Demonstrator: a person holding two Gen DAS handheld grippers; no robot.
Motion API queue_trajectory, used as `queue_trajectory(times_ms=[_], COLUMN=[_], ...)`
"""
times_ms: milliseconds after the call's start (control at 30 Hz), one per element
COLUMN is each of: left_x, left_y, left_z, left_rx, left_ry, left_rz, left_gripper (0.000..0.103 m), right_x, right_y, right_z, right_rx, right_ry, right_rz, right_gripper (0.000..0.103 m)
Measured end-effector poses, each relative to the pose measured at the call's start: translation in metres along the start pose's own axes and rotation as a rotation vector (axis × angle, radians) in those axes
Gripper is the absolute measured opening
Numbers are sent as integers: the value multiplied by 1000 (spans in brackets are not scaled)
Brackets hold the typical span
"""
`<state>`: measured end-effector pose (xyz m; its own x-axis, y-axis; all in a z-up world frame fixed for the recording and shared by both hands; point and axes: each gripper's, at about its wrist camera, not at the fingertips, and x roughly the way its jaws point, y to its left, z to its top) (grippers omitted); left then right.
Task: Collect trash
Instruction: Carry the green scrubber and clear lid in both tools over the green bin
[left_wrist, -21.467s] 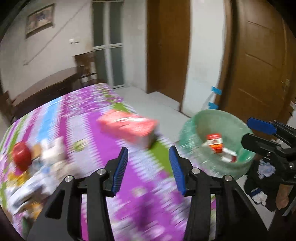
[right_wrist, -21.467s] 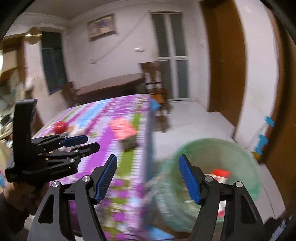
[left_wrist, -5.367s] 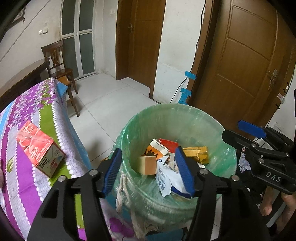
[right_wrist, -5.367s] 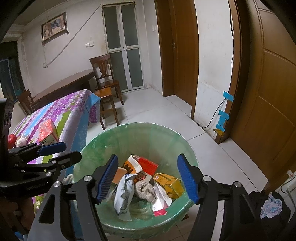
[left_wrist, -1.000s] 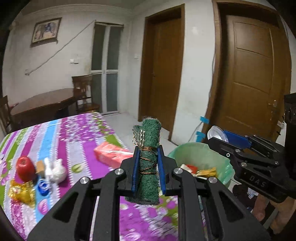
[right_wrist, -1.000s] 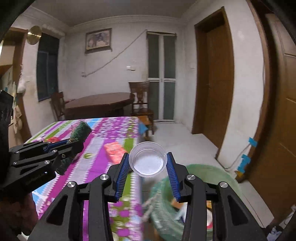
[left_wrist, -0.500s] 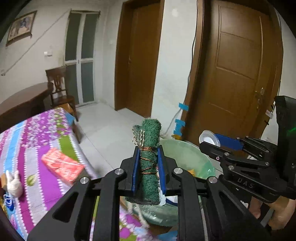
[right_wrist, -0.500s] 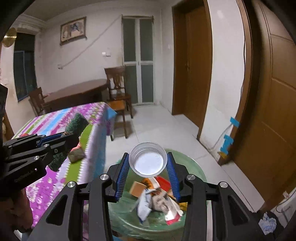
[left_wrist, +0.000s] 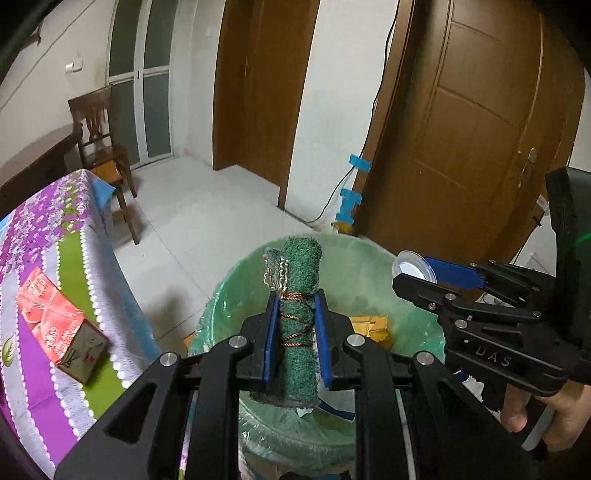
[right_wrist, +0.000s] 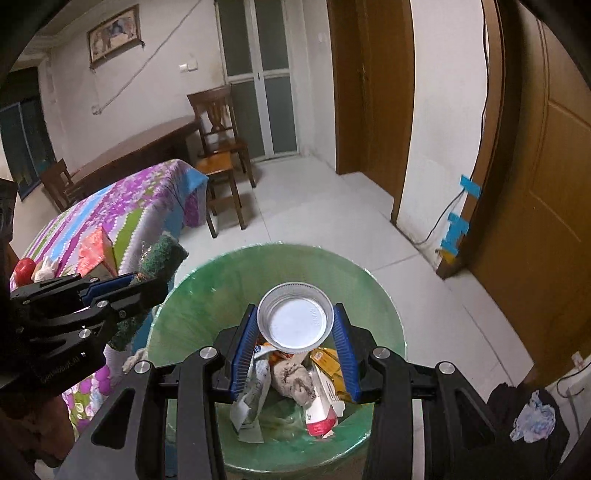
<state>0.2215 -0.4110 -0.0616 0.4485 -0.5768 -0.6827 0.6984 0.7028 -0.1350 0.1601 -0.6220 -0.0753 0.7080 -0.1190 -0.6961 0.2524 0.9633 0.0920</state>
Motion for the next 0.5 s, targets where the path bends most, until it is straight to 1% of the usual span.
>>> queue_trajectory(times_ms=[67, 200, 500], left_x=[6, 13, 20], left_y=[-1, 1, -2], left_z=[-2, 0, 1], left_rx=[4, 4, 9], left_ry=[14, 31, 46], left_rz=[3, 10, 24], left_gripper=[17, 17, 17], right_x=[10, 17, 19], right_y=[-5, -1, 4], right_z=[-2, -6, -7], right_rx=[8, 14, 16], right_ry=[14, 25, 26], right_rz=[-3, -10, -11], right_gripper=[42, 42, 42])
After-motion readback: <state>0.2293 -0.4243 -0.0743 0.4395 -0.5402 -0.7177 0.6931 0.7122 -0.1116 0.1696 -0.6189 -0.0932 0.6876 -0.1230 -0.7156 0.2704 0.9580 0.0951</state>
